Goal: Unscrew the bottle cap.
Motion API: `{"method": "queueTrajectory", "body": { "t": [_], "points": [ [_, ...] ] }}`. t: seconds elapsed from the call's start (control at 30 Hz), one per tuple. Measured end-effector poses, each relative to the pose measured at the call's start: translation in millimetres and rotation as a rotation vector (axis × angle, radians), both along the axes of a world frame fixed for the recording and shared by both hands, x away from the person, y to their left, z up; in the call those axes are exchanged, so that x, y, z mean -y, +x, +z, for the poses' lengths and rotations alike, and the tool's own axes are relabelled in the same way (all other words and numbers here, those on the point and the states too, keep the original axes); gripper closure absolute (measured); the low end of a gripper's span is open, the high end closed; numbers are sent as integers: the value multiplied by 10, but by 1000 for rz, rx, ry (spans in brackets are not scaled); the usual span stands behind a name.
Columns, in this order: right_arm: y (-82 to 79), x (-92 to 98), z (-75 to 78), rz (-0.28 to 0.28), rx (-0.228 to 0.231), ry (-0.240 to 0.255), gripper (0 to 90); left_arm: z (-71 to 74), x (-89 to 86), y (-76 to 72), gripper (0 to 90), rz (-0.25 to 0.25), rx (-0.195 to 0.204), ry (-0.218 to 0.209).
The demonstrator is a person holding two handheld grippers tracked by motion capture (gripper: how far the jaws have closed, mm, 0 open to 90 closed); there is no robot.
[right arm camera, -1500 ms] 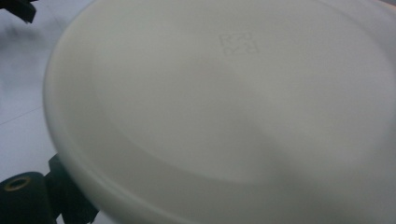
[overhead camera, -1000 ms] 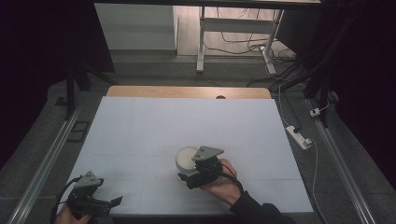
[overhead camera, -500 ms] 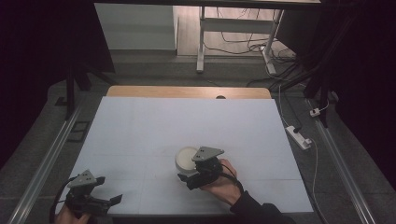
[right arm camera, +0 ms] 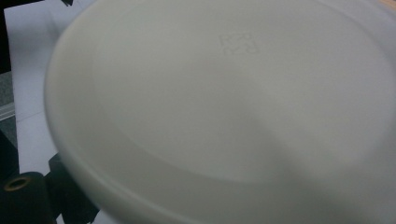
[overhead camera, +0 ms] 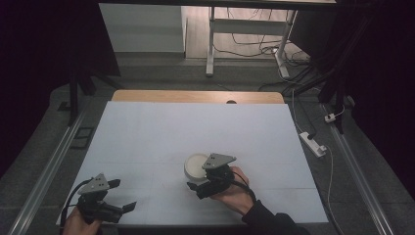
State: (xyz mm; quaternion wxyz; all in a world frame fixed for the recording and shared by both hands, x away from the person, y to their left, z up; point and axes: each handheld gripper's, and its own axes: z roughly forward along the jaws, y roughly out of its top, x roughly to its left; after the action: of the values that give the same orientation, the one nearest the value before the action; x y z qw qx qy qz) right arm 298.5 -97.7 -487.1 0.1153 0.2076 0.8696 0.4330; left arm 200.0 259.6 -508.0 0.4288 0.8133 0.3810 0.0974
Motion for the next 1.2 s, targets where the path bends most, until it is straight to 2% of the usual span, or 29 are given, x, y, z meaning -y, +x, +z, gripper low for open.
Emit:
{"method": "queueTrajectory", "body": {
  "t": [0.2,0.27,0.3,0.4,0.43,0.5,0.67,0.7,0.73,0.83,0.93,1.2],
  "points": [
    [-11,-2,2,13,-3,7,64,62,65,77,3,-13,69,-41],
    [-14,-2,3,20,0,8,64,71,82,95,3,-15,75,-38],
    [-17,-3,4,22,0,9,64,91,119,129,0,-6,92,-27],
    [-25,-5,4,28,-1,8,64,113,146,177,0,-6,89,-31],
    [-26,-6,2,31,-1,6,64,128,178,228,0,-25,76,-43],
    [-25,-6,-4,35,0,4,64,134,202,250,0,-32,77,-44],
    [-20,-6,-12,42,0,3,64,229,373,392,0,-95,81,-30],
    [-20,-6,-12,42,0,3,64,229,373,392,0,-95,81,-30],
    [-22,-4,-10,47,3,3,64,285,445,444,0,-120,82,-19],
    [-26,-2,-3,54,3,7,64,365,562,508,0,-136,90,24],
    [-32,-3,-4,63,0,8,64,411,674,565,0,-173,97,27],
    [-47,-15,-12,91,-8,4,64,523,972,690,0,-316,137,66]
  ]
}}
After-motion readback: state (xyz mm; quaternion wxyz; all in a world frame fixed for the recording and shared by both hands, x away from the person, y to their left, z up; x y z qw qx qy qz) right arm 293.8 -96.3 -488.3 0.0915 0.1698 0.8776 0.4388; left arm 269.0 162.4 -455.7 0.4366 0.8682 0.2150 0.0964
